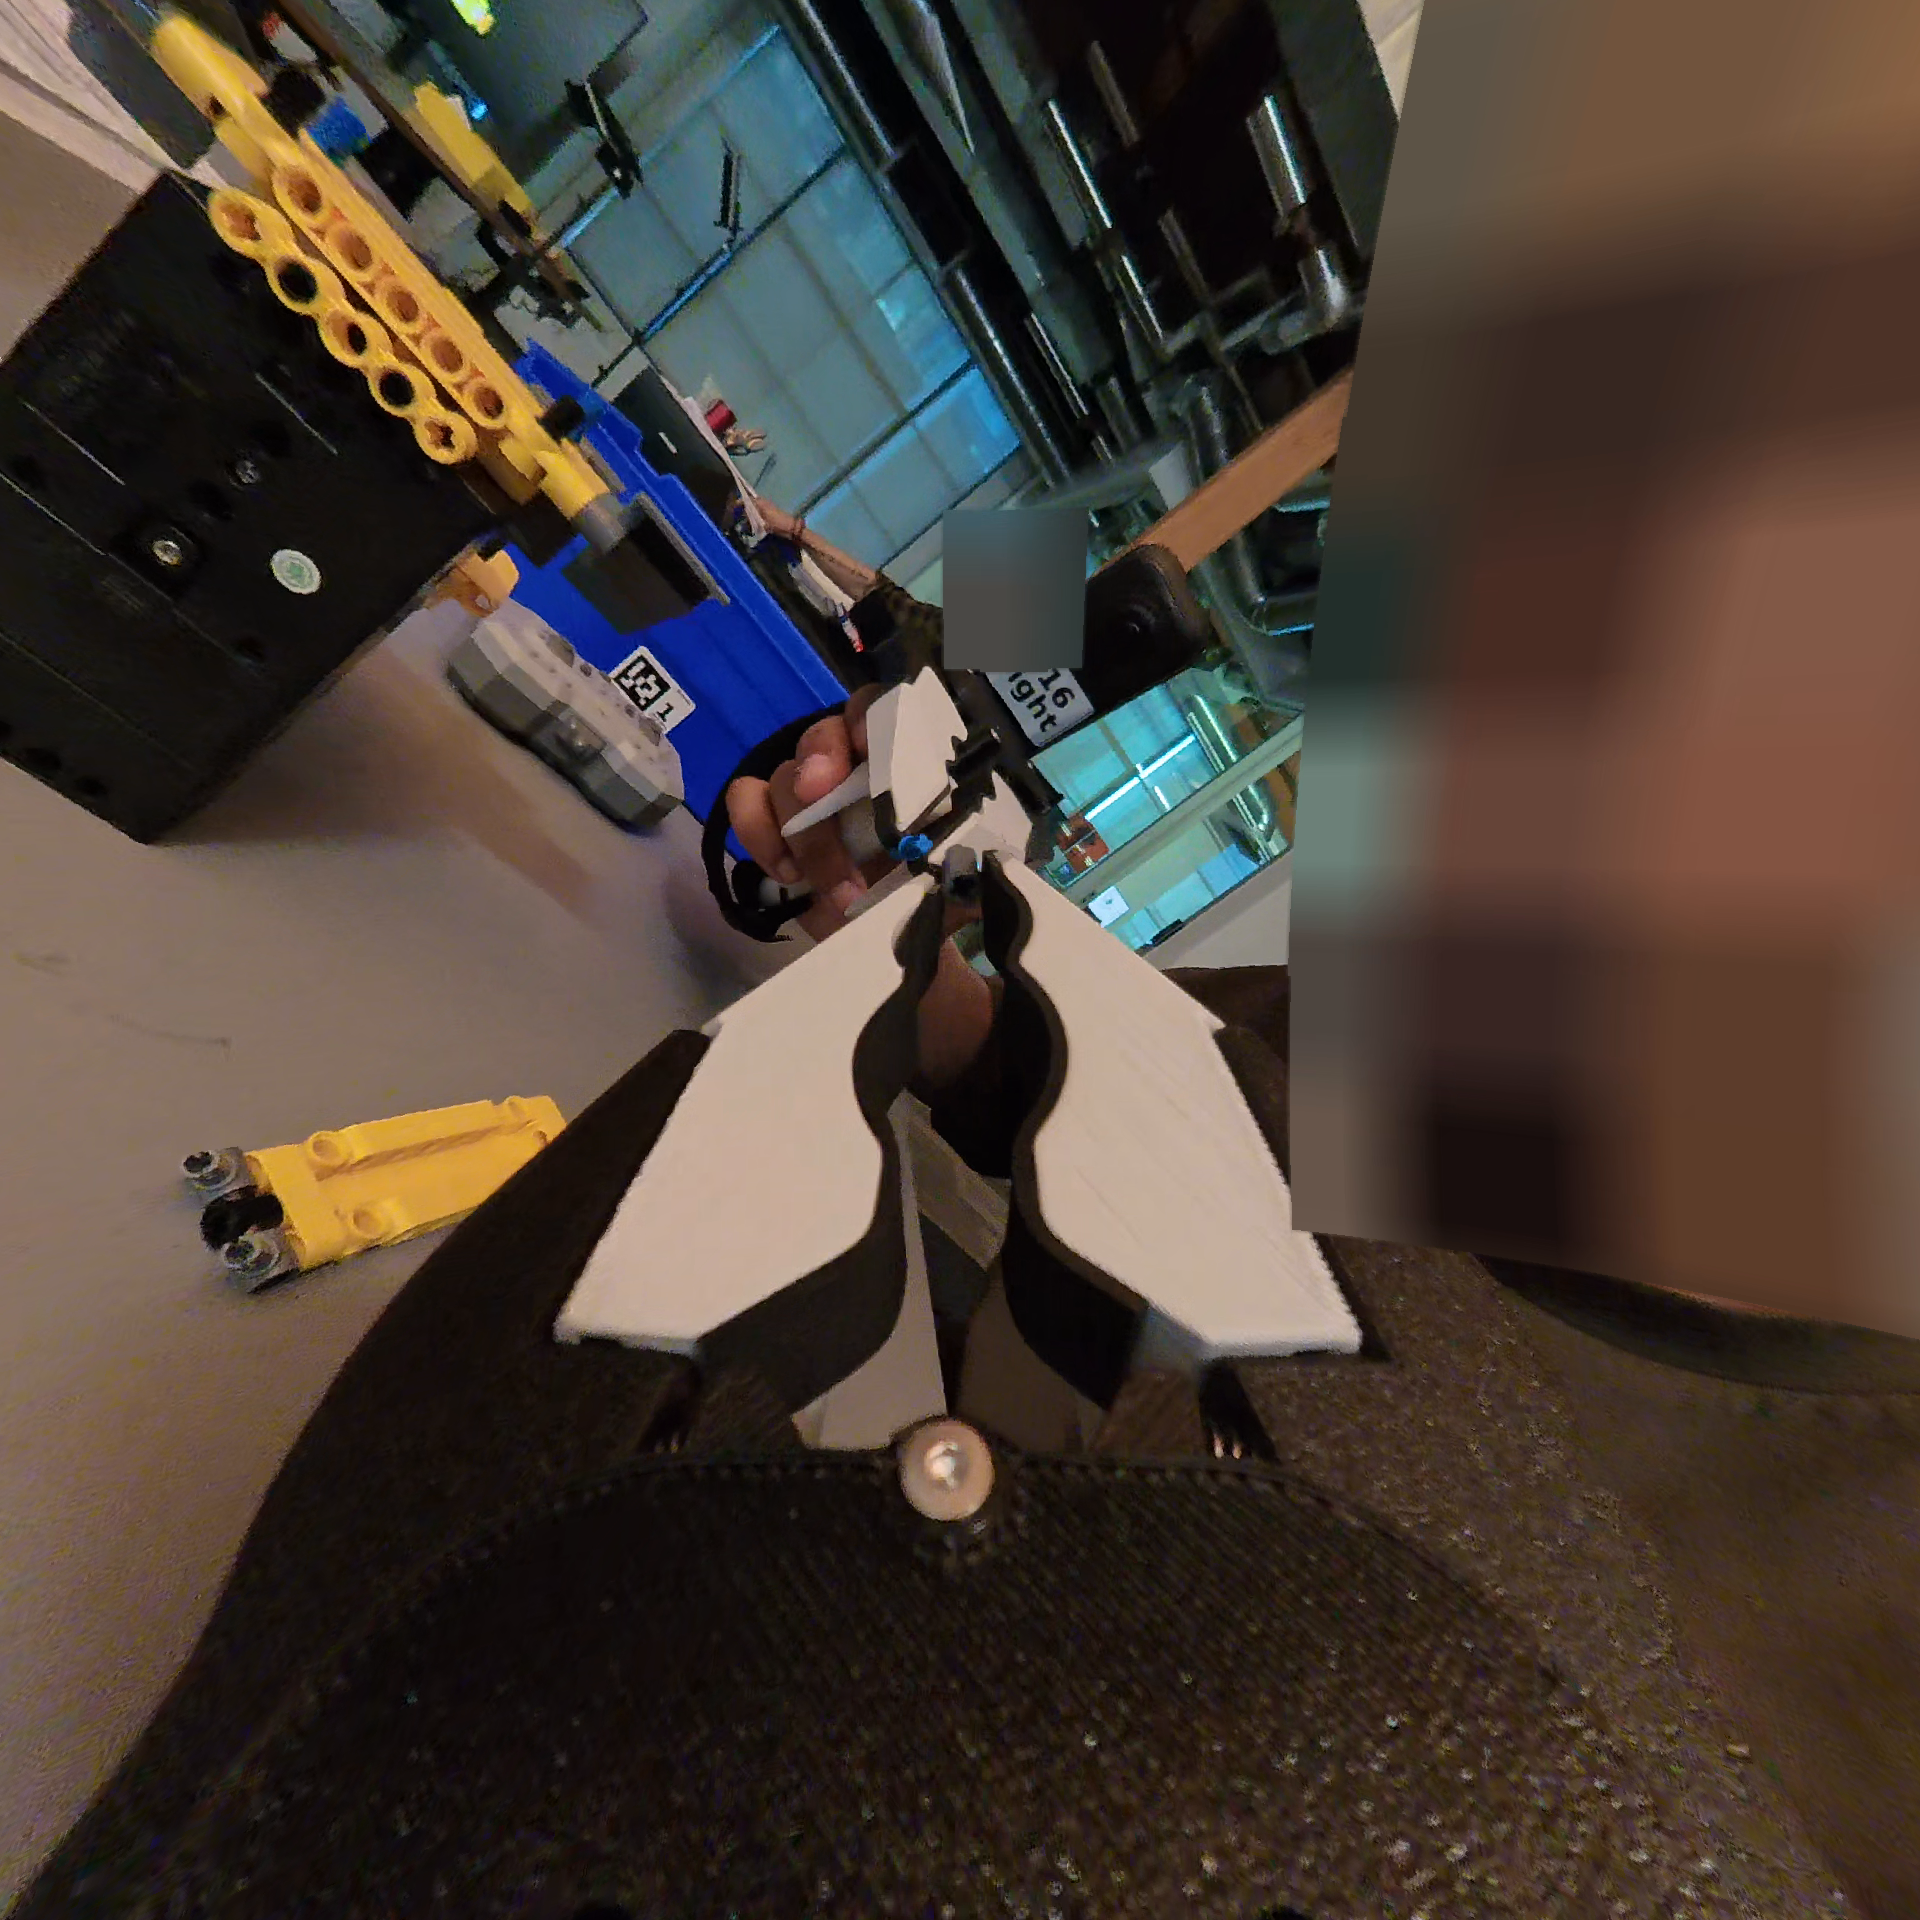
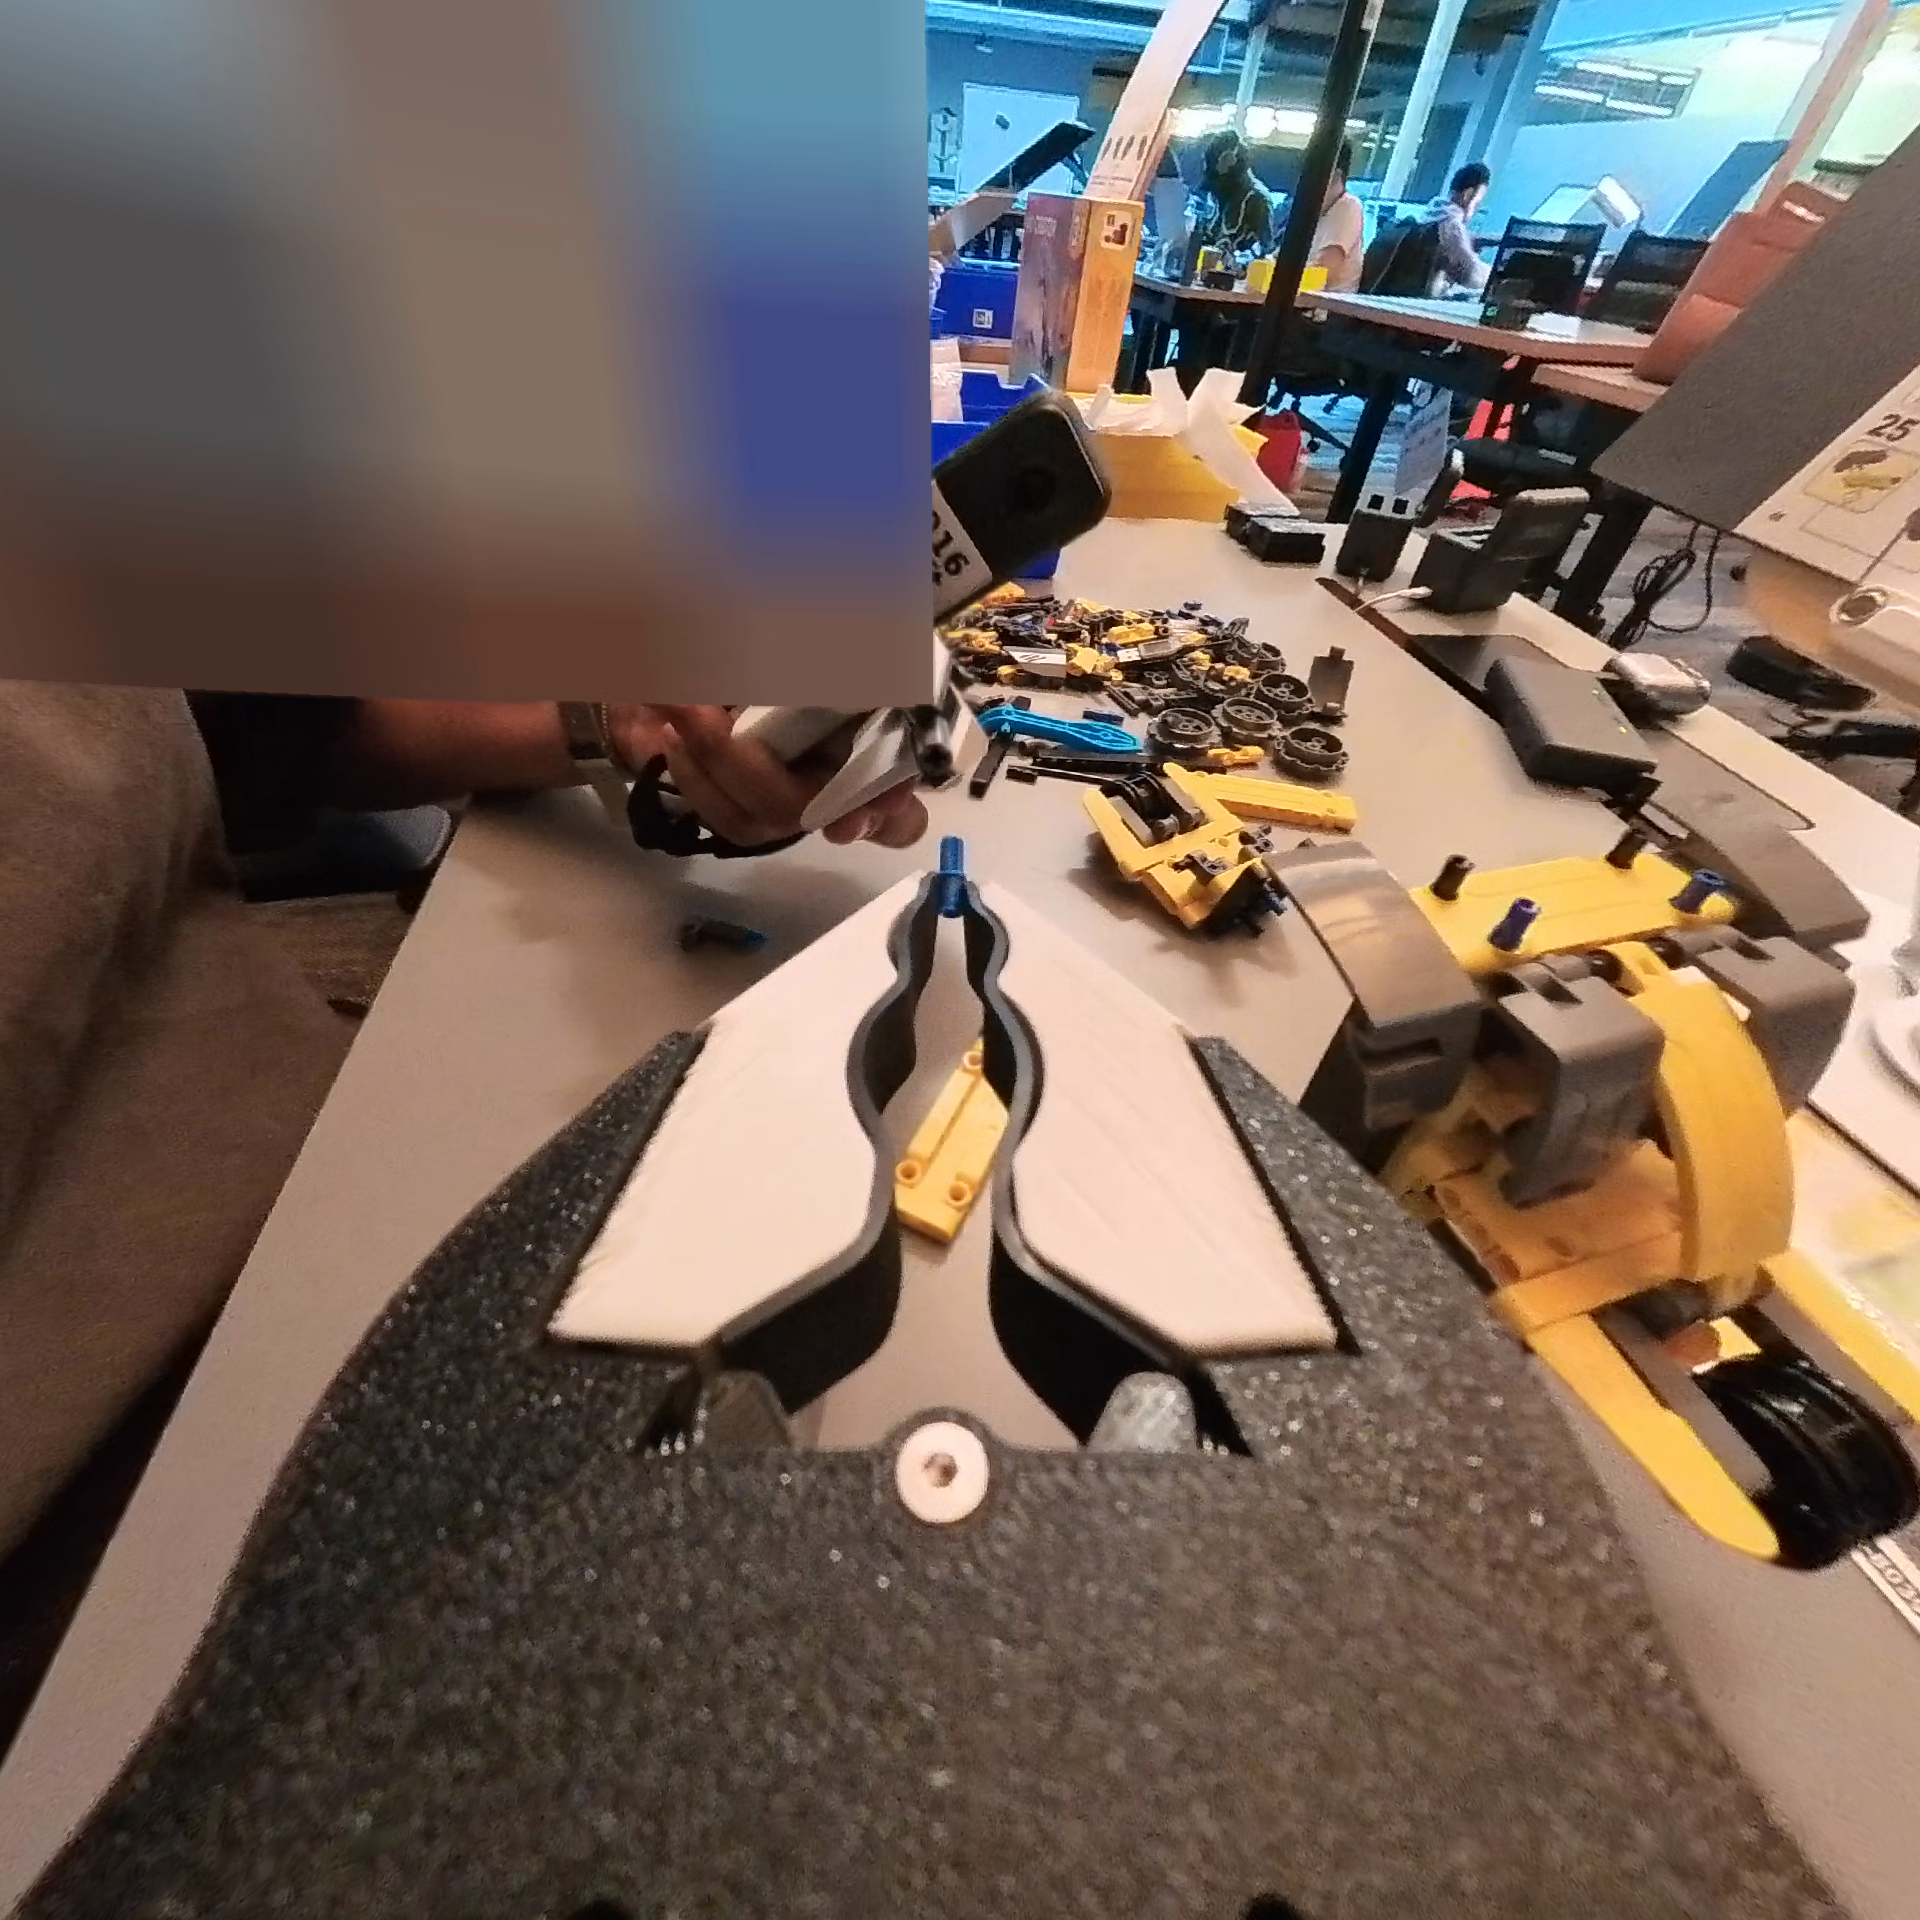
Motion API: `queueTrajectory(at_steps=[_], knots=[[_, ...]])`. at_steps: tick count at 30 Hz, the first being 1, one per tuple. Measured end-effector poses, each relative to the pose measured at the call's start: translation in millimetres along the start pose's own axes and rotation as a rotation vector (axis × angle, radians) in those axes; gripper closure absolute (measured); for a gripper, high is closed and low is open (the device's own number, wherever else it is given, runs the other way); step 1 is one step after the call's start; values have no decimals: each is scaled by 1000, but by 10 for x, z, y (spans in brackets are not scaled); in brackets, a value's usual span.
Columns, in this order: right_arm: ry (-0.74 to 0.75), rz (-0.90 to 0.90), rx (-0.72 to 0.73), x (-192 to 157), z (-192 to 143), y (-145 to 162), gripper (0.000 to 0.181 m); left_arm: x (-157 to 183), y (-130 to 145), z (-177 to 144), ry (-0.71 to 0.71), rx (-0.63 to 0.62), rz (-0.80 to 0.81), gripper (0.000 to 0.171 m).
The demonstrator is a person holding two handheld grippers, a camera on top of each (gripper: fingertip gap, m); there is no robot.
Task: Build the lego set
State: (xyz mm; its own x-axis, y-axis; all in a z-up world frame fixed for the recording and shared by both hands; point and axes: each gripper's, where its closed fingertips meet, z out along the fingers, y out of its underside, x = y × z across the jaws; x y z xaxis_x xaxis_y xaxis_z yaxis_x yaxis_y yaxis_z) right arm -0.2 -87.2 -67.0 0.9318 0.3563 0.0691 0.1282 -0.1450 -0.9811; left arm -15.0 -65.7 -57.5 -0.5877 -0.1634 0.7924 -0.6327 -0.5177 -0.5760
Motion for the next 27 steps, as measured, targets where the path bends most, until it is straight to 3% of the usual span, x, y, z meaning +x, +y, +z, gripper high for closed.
queueTrajectory(at_steps=[1, 20, 27], knots=[[4, 1, -7, 3, -10, 12, 178, -8, 20, 14, 0, -9, -4, 169], [-82, 182, -25, -101, -11, 57, 178, -94, 185, 89, -94, -105, 147, 169], [-122, 233, -97, -154, 28, 180, 178, -116, 259, 124, -98, -137, 149, 169]])
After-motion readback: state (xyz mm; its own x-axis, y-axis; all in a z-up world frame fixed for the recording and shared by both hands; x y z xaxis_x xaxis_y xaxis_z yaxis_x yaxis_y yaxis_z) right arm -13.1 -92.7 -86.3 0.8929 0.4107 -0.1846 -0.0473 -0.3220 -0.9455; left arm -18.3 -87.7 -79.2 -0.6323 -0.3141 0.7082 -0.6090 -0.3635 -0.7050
